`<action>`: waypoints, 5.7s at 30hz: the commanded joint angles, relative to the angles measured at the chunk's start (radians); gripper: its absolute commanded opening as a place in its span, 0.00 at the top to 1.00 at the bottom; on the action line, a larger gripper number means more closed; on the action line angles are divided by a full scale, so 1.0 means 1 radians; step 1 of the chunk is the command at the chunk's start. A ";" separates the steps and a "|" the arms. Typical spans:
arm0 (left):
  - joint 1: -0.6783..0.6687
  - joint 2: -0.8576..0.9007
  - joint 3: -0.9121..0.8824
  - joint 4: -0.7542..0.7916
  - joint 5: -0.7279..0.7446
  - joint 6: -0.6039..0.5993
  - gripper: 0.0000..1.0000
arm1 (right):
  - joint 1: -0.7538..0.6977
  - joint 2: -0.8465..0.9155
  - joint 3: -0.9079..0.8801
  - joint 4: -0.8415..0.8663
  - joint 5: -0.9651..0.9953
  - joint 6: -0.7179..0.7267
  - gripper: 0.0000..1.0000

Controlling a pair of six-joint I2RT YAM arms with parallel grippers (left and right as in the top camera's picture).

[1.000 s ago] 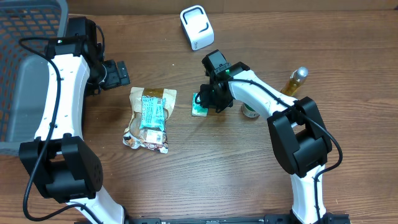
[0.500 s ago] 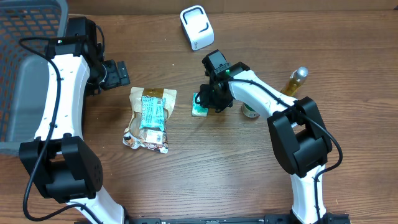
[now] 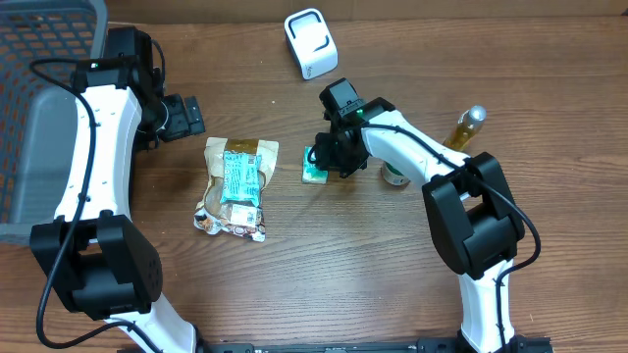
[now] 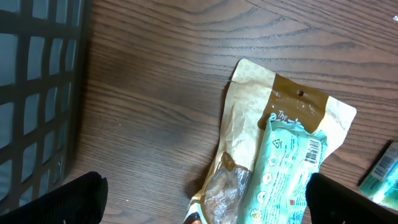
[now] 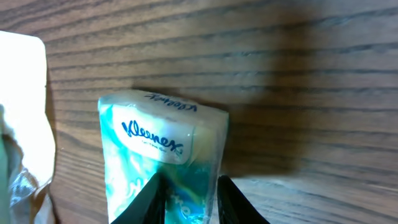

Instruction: Scan the item barcode

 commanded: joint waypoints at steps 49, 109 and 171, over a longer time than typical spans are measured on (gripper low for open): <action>-0.007 -0.006 -0.002 -0.001 0.007 0.015 0.00 | -0.001 -0.015 -0.027 0.052 -0.025 0.103 0.73; -0.007 -0.006 -0.002 -0.001 0.007 0.015 0.01 | 0.346 -0.085 -0.021 -0.181 0.990 -0.121 0.96; -0.007 -0.006 -0.002 -0.001 0.007 0.015 0.00 | 0.332 -0.079 -0.106 -0.093 0.974 -0.166 0.96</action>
